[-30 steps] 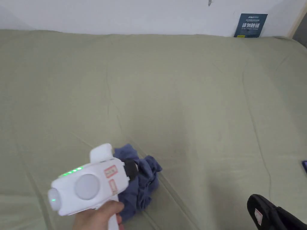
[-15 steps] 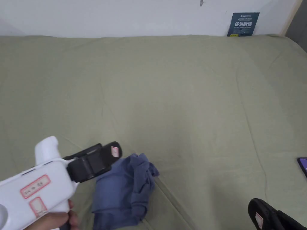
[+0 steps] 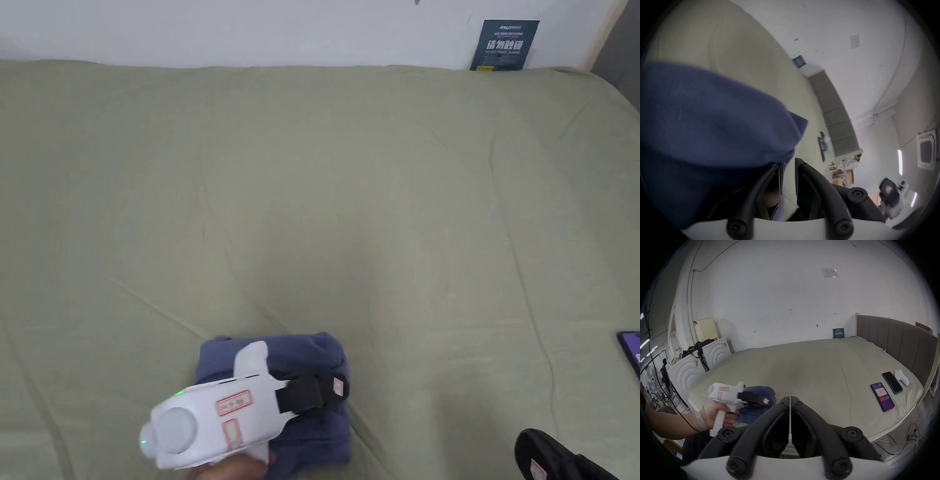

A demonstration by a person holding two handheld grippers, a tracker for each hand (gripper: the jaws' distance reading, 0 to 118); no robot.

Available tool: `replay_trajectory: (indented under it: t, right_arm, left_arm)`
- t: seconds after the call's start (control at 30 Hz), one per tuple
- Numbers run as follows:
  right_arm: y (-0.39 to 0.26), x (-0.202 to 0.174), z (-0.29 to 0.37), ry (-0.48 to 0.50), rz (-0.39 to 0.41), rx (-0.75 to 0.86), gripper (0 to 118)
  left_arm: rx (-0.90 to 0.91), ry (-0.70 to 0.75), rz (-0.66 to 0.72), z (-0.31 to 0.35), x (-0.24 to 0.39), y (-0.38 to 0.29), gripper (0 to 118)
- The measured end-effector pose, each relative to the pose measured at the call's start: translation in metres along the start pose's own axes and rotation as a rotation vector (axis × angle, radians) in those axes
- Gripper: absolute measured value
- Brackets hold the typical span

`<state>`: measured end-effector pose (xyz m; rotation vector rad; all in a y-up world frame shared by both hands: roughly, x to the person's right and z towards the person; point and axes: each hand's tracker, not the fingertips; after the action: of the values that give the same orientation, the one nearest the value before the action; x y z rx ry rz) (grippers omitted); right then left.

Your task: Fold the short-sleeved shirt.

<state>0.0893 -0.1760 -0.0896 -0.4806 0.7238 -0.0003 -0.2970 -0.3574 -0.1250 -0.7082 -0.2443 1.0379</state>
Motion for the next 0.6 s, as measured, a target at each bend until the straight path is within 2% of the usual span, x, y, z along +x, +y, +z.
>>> replay_trajectory:
  t: [0.03,0.07,0.17,0.23,0.3,0.37,0.47,0.57,0.6]
  right_arm:
    - [0.000,0.001,0.001,-0.006,0.004,-0.001,3]
    - [0.001,0.001,0.001,-0.008,0.006,-0.003,3]
    - [0.004,0.002,-0.003,0.013,0.003,-0.020,3]
    - [0.007,-0.001,-0.014,0.069,0.006,-0.045,3]
    - [0.013,-0.009,-0.035,0.187,-0.020,-0.074,3]
    - [0.016,-0.021,-0.071,0.388,-0.080,-0.118,3]
    - [0.010,-0.034,-0.147,0.673,-0.248,-0.207,3]
    - [-0.016,-0.037,-0.233,0.733,-0.416,-0.357,3]
    - [-0.026,-0.036,-0.256,0.735,-0.445,-0.419,3]
  left_arm:
    - [-0.001,0.062,0.062,-0.004,-0.010,0.000,17]
    - [0.001,0.052,0.085,-0.003,-0.017,0.002,16]
    - [0.001,0.019,0.065,0.022,0.004,0.009,16]
    - [0.028,-0.008,-0.059,0.060,0.032,0.005,16]
    - [0.085,-0.035,-0.154,0.111,0.062,-0.005,16]
    - [0.131,0.005,-0.248,0.160,0.081,-0.019,16]
    - [0.236,0.196,-0.333,0.217,0.082,-0.034,16]
    - [0.284,0.236,-0.243,0.242,0.061,-0.032,16]
    - [0.286,0.251,-0.211,0.245,0.054,-0.029,16]
